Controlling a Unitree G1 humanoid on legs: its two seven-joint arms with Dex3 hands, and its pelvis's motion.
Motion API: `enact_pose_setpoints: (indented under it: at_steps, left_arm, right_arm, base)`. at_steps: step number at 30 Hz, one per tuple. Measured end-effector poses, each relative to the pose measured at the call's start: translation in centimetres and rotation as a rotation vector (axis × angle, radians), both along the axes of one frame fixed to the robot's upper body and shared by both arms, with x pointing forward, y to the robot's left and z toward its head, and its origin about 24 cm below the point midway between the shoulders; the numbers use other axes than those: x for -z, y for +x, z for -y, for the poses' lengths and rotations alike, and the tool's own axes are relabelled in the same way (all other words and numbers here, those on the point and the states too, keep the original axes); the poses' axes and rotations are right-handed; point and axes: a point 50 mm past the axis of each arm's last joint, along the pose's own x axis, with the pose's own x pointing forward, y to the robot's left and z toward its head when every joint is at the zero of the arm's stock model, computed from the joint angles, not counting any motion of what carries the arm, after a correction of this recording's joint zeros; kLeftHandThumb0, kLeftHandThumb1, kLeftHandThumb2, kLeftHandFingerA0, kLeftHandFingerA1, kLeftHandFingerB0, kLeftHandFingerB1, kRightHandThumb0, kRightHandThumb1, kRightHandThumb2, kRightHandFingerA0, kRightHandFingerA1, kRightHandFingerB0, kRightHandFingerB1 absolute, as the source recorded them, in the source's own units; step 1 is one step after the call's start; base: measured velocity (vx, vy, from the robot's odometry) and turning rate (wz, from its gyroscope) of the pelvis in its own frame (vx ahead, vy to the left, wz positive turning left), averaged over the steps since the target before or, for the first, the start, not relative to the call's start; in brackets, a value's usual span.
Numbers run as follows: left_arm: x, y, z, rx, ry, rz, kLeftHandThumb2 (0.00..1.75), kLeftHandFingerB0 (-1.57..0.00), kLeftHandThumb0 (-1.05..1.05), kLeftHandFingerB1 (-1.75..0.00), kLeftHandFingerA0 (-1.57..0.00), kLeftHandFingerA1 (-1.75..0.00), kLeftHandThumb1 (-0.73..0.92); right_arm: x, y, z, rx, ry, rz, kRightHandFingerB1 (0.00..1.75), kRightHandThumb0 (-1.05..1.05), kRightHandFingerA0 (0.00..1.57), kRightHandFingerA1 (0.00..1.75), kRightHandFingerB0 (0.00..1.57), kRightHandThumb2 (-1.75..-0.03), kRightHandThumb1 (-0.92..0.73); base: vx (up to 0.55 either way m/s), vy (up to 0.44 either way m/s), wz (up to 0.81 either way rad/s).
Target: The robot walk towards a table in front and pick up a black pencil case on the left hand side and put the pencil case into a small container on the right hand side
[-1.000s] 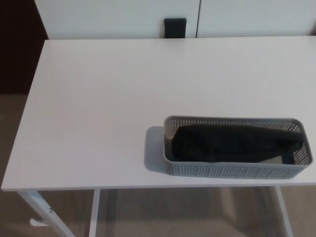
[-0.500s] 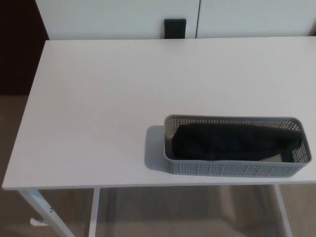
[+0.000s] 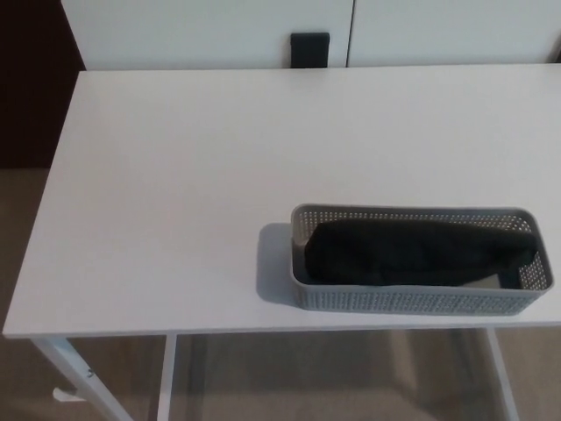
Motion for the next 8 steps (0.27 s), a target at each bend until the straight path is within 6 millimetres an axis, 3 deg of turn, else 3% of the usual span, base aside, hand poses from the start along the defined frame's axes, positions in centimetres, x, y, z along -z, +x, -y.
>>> enact_pose_setpoints:
  at_steps: [8]
  left_arm:
    - [0.62, 0.82, -0.03, 0.010, 0.048, 0.066, 0.74, -0.11, -0.62, -0.41, -0.16, -0.51, 0.45]
  right_arm:
    - [-0.30, 0.45, -0.08, 0.010, 0.002, 0.042, 0.33, -0.42, 0.49, 0.43, 0.29, -0.61, -0.70]
  base:
    - [0.00, 0.000, 0.00]
